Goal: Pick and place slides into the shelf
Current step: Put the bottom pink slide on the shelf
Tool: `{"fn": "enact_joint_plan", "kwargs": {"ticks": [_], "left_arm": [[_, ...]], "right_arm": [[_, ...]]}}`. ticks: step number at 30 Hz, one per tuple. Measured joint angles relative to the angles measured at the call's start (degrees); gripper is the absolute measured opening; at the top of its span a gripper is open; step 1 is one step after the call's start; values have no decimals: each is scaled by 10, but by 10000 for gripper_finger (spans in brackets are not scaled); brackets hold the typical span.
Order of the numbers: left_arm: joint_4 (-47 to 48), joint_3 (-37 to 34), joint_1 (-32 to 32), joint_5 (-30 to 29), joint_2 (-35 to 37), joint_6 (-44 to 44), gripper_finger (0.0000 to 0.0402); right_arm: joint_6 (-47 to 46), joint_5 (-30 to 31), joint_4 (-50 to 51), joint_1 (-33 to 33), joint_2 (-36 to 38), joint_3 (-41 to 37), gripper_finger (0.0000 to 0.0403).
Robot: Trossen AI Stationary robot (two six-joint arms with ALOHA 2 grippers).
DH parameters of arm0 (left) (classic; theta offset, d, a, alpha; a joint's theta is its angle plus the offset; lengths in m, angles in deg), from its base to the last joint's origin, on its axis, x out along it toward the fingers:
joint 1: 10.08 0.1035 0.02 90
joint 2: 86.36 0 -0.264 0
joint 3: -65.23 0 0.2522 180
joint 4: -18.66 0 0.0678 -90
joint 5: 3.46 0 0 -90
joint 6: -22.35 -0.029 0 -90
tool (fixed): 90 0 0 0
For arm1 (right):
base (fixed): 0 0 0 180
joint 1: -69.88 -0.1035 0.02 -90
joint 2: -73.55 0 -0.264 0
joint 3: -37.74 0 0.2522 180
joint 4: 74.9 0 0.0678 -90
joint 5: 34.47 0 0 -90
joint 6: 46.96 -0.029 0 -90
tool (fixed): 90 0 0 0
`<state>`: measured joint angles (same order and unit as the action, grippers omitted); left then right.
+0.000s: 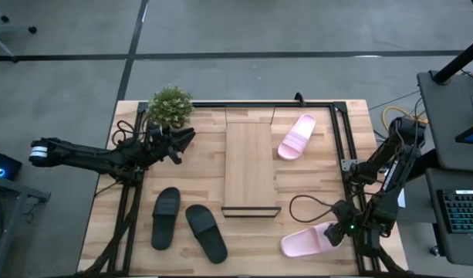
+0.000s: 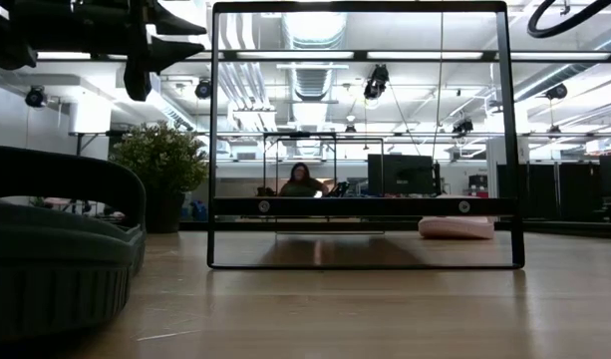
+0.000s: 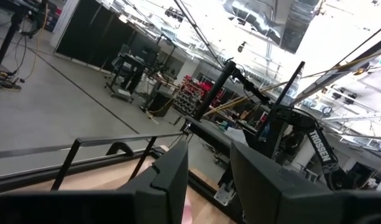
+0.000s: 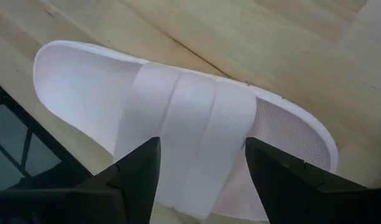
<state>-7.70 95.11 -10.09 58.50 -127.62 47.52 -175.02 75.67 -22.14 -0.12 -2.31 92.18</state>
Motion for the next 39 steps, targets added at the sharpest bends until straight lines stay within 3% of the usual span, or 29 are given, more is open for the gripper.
{"fn": "enact_joint_plan", "kwargs": {"ticks": [20, 29, 39], "left_arm": [[-2, 0, 0, -5, 0, 0, 107], [1, 0, 0, -8, 1, -1, 107], [0, -1, 0, -8, 1, -1, 107]], "right_arm": [[0, 31, -4, 4, 18, 22, 226], [11, -15, -9, 2, -13, 21, 226], [16, -17, -7, -1, -25, 21, 226]]}}
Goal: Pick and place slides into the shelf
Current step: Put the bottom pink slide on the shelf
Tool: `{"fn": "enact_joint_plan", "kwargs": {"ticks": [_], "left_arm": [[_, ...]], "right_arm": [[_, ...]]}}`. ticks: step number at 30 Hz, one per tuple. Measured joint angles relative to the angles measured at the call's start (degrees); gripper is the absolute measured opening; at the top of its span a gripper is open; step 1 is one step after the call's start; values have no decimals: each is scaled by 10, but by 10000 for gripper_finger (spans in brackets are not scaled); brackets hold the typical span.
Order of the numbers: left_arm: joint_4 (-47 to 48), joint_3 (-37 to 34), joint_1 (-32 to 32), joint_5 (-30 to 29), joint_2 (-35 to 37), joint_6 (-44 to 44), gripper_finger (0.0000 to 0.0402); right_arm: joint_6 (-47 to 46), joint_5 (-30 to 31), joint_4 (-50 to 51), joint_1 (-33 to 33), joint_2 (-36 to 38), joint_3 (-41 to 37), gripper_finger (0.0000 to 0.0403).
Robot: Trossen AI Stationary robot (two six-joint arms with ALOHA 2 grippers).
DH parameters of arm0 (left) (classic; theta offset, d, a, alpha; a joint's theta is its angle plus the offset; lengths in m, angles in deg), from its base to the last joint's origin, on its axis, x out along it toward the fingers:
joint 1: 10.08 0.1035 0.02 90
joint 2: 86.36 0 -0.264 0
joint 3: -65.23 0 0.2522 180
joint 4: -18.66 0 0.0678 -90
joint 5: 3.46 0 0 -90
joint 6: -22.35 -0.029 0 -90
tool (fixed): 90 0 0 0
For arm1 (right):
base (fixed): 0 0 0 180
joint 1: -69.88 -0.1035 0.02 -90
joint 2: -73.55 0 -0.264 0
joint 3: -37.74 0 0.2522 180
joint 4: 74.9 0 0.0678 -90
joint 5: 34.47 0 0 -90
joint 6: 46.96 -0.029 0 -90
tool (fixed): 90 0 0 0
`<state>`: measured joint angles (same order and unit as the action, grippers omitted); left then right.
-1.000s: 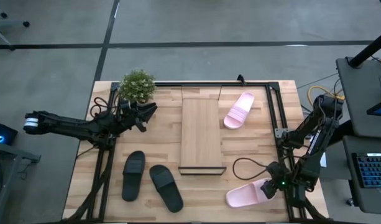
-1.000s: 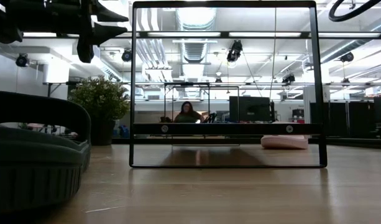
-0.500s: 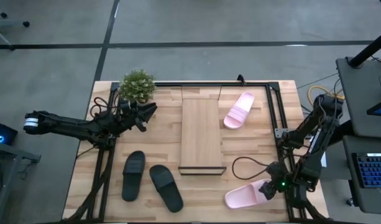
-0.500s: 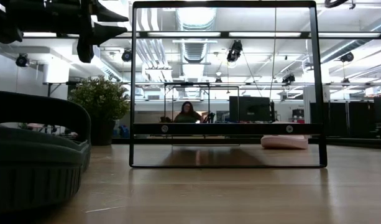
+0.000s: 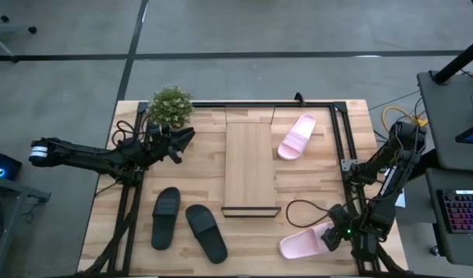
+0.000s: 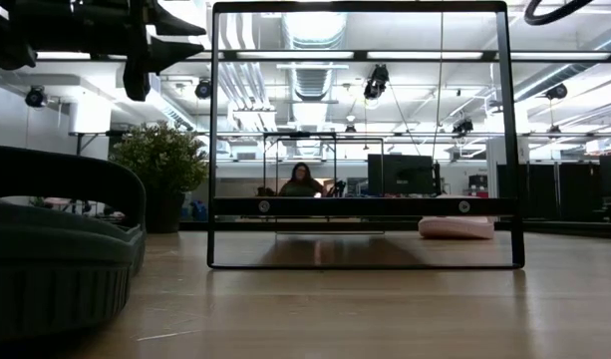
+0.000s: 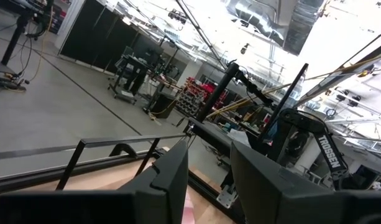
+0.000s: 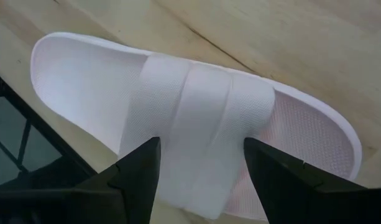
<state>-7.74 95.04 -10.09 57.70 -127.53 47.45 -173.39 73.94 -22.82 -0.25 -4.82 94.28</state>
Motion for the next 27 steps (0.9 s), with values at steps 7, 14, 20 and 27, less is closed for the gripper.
{"fn": "enact_joint_plan", "kwargs": {"ticks": [7, 14, 20, 27], "left_arm": [[-1, 1, 0, 0, -1, 0, 107], [-1, 0, 0, 0, -1, 0, 107], [-1, 0, 0, 0, -1, 0, 107], [0, 0, 0, 0, -1, -4, 107]], "right_arm": [[19, -38, 8, 0, -3, 3, 226], [35, -34, -14, 0, -26, 1, 226], [17, -4, -52, -2, -28, -1, 226], [15, 14, -77, -3, -28, 0, 226]]}}
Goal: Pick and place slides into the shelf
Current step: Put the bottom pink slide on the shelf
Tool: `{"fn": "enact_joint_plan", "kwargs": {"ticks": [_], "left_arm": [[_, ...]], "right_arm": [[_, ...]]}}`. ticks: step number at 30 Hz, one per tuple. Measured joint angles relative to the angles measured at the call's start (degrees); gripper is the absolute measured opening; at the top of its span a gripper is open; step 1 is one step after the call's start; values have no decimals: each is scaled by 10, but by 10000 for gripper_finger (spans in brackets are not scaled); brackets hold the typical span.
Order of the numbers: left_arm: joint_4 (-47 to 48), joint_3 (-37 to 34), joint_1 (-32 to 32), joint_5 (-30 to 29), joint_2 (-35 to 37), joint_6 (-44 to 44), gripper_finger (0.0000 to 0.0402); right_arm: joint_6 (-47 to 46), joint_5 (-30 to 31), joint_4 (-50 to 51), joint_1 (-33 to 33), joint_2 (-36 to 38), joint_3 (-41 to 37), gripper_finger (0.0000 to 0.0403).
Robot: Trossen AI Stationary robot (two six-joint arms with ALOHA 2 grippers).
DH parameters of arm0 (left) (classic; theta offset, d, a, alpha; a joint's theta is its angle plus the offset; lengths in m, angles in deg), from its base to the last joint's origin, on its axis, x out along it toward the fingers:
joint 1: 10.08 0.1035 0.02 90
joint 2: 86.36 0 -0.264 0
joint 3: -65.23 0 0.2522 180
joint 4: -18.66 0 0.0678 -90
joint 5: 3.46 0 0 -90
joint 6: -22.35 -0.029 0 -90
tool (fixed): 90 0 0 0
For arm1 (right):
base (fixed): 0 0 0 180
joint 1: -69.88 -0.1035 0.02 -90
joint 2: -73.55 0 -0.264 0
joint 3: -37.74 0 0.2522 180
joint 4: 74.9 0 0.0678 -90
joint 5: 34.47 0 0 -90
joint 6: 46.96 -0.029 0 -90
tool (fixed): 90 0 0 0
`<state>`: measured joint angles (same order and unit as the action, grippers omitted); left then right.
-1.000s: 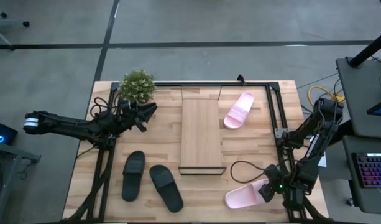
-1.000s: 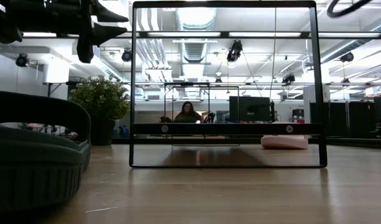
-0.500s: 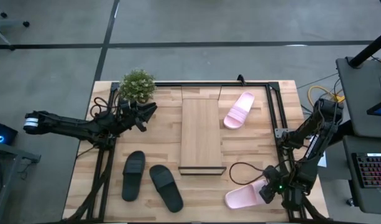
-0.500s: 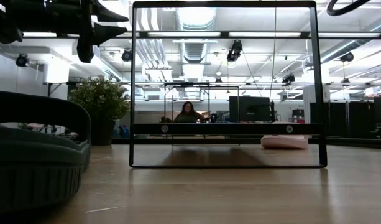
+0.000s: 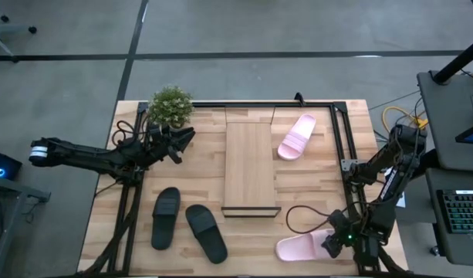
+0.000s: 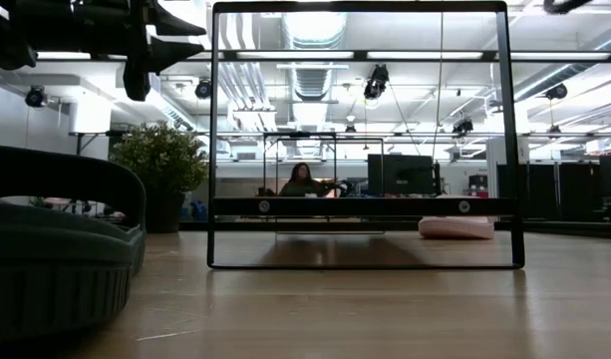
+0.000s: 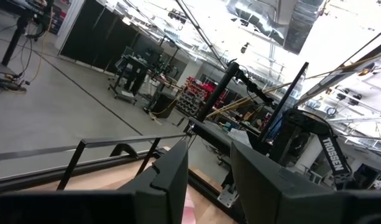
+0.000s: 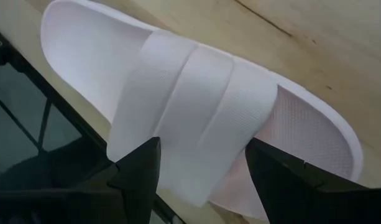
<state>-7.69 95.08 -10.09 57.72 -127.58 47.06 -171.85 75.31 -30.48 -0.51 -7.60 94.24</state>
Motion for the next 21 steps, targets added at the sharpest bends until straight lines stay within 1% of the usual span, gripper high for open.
{"fn": "enact_joint_plan", "kwargs": {"ticks": [4, 8, 11, 16, 21], "left_arm": [[0, 0, 0, 0, 0, 0, 107], [0, 0, 0, 0, 0, 0, 107], [0, 0, 0, 0, 0, 0, 107], [0, 0, 0, 0, 0, 0, 107], [0, 0, 0, 0, 0, 0, 107]], "right_arm": [[-2, 9, 0, 0, -1, 0, 226], [0, 61, -6, 1, -1, 0, 224], [3, 71, -9, 3, -1, 0, 215], [16, 71, -13, 4, -1, 0, 188], [24, 73, -16, 4, -1, 1, 147]]}}
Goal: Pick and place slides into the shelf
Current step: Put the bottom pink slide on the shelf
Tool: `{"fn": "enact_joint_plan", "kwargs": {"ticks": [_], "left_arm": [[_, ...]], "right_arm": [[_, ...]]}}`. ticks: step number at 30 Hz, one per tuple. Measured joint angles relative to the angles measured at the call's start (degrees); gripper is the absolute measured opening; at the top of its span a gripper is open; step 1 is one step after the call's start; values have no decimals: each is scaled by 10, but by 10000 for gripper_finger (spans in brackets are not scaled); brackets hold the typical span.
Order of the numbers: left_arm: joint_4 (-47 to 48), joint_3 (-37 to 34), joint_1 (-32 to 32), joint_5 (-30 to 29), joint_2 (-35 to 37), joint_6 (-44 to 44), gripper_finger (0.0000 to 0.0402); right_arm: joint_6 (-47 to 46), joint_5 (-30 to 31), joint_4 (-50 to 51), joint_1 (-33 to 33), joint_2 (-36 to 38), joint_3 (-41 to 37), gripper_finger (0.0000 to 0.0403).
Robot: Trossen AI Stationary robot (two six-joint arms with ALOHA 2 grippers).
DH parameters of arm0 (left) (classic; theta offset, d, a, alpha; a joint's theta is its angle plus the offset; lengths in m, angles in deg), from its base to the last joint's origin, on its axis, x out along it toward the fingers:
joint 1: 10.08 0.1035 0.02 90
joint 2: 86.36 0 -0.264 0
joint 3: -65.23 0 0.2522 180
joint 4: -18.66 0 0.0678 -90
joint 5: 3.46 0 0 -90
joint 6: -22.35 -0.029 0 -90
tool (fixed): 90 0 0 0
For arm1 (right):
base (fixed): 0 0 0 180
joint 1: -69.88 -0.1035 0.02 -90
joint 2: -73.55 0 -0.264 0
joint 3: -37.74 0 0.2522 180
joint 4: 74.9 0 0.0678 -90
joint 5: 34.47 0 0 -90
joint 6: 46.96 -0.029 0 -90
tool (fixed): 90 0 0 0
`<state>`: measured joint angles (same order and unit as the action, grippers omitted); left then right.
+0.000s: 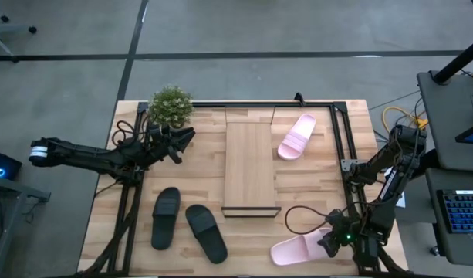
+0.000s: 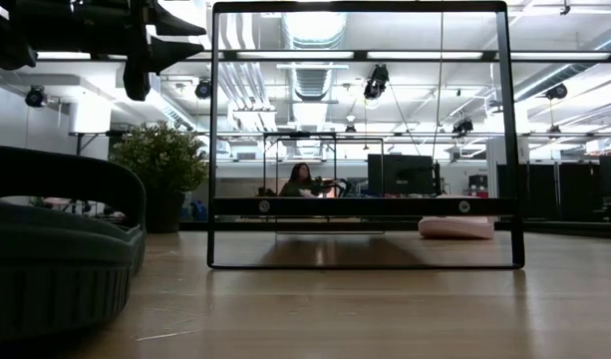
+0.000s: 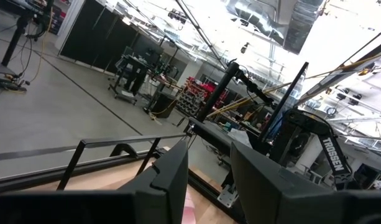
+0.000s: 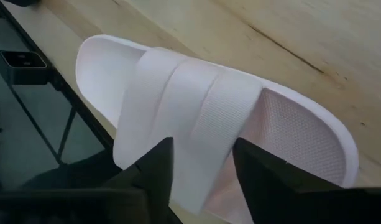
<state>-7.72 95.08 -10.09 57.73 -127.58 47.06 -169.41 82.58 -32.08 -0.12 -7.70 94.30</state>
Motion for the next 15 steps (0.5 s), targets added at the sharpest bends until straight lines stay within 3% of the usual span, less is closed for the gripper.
{"fn": "enact_joint_plan", "kwargs": {"ticks": [11, 15], "left_arm": [[0, 0, 0, 0, 0, 0, 107], [-1, 0, 0, 0, 0, 0, 107]], "right_arm": [[16, 0, -10, 0, -6, 0, 20], [17, -2, -11, 0, -11, 0, 10]]}}
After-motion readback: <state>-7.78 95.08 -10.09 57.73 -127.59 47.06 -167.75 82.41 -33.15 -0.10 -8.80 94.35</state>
